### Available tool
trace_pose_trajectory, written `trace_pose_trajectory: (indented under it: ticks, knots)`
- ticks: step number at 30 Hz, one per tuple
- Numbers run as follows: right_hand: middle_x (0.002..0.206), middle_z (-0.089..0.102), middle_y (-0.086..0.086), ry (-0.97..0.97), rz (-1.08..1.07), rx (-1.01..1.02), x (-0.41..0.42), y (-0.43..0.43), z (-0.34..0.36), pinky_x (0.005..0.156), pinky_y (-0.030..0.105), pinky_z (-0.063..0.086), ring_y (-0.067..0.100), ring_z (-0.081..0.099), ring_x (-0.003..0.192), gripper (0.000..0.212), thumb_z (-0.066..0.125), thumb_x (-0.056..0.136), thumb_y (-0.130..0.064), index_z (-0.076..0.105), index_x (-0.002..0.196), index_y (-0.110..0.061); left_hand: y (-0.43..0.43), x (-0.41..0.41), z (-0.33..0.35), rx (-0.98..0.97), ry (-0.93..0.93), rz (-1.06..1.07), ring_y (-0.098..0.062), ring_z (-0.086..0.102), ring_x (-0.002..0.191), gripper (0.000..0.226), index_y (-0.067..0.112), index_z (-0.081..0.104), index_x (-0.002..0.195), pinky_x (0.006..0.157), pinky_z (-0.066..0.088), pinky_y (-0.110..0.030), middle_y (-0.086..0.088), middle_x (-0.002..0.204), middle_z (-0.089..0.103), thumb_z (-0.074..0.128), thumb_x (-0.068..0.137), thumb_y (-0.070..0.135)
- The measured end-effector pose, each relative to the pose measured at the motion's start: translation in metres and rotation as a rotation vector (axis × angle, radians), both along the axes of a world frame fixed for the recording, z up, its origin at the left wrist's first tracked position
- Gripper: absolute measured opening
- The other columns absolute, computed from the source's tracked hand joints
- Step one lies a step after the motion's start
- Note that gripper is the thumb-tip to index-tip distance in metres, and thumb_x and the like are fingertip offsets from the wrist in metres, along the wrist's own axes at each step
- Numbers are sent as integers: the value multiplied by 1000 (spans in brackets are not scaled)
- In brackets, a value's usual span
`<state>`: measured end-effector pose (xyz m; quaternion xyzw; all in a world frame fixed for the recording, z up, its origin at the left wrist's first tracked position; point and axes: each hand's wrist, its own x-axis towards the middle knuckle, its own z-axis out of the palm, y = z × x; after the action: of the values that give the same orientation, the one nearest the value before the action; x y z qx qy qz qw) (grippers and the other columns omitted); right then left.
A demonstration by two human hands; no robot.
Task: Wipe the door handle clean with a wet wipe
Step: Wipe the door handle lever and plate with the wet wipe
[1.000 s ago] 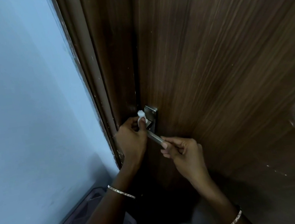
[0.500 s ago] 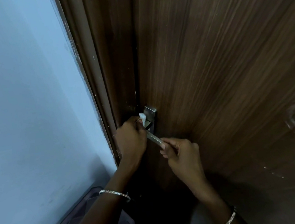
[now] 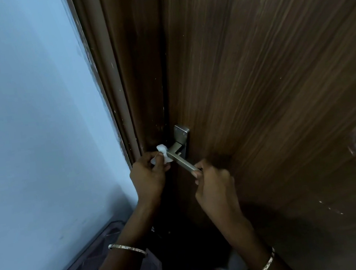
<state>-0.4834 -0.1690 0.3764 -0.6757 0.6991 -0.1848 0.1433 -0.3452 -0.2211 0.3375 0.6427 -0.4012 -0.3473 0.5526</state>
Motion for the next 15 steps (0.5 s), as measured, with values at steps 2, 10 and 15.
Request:
trace_pose_trajectory:
  ticks: [2, 10, 15]
  knots:
    - [109, 71, -5, 4, 0, 14, 0, 1, 1, 52, 4, 26, 3, 68, 97, 26, 57, 99, -23, 54, 124, -27, -2, -4, -5, 58, 334, -23, -20, 76, 83, 17, 7, 74, 103, 76, 62, -32, -11, 98, 76, 60, 96, 15]
    - [102, 74, -2, -37, 4, -29, 0, 2, 4, 67, 13, 44, 7, 72, 93, 18, 55, 100, -21, 58, 118, -23, -12, -26, -14, 275, 1163, -265, -17, 74, 100, 26, 4, 69, 115, 67, 60, -23, -12, 109, 76, 47, 100, 6]
    - [109, 74, 0, -67, 4, -13, 0, 1, 2, 82, 28, 60, 9, 72, 100, 24, 52, 102, -21, 55, 126, -21, -3, -19, -28, 241, 1051, -321, -19, 75, 94, 24, 9, 77, 99, 70, 59, -22, -14, 108, 76, 53, 99, 10]
